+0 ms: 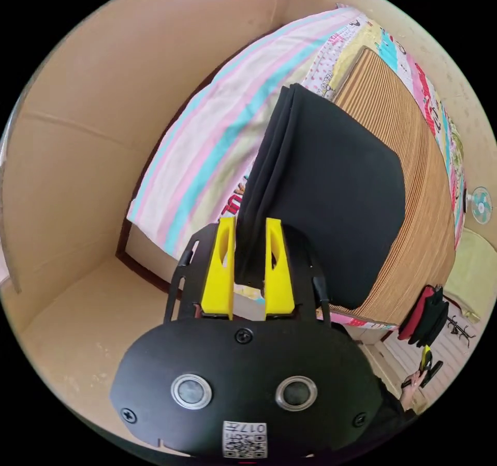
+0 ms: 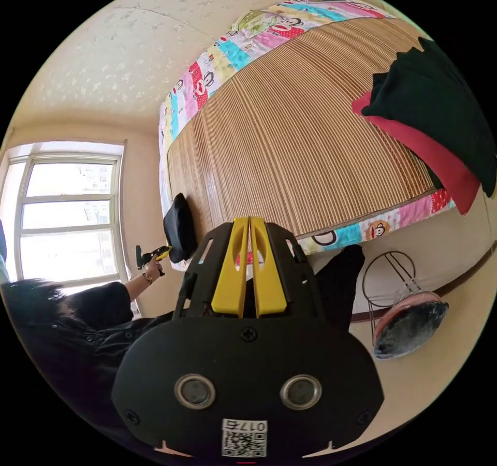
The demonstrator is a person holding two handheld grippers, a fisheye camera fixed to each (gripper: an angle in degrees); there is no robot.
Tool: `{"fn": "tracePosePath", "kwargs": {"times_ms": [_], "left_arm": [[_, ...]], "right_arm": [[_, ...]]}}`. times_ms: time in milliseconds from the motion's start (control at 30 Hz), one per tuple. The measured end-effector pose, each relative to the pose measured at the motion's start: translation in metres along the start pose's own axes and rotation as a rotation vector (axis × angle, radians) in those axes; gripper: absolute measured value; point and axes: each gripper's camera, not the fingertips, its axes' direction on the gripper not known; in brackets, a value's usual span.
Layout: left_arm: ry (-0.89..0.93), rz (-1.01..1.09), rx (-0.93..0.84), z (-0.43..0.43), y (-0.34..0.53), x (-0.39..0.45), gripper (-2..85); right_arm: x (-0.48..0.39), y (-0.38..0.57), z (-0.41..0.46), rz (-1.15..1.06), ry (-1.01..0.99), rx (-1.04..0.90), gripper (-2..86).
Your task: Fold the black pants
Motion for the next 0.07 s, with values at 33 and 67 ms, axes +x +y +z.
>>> {"fn": "tracePosePath", "kwargs": {"times_ms": [33, 67], "left_arm": [[0.014, 0.038, -0.001, 0.0033, 0.0033, 0.0081, 6.5], [-0.018, 0.031, 0.009, -0.0003, 0.0095, 0.0155, 5.6]], "right_arm": [[0.0006, -0.0033, 0.0041, 0.011, 0.002, -0.031, 0.3], [-0.0005, -0.0087, 0.0048, 0.003, -0.002, -0.045, 0.3]]}}
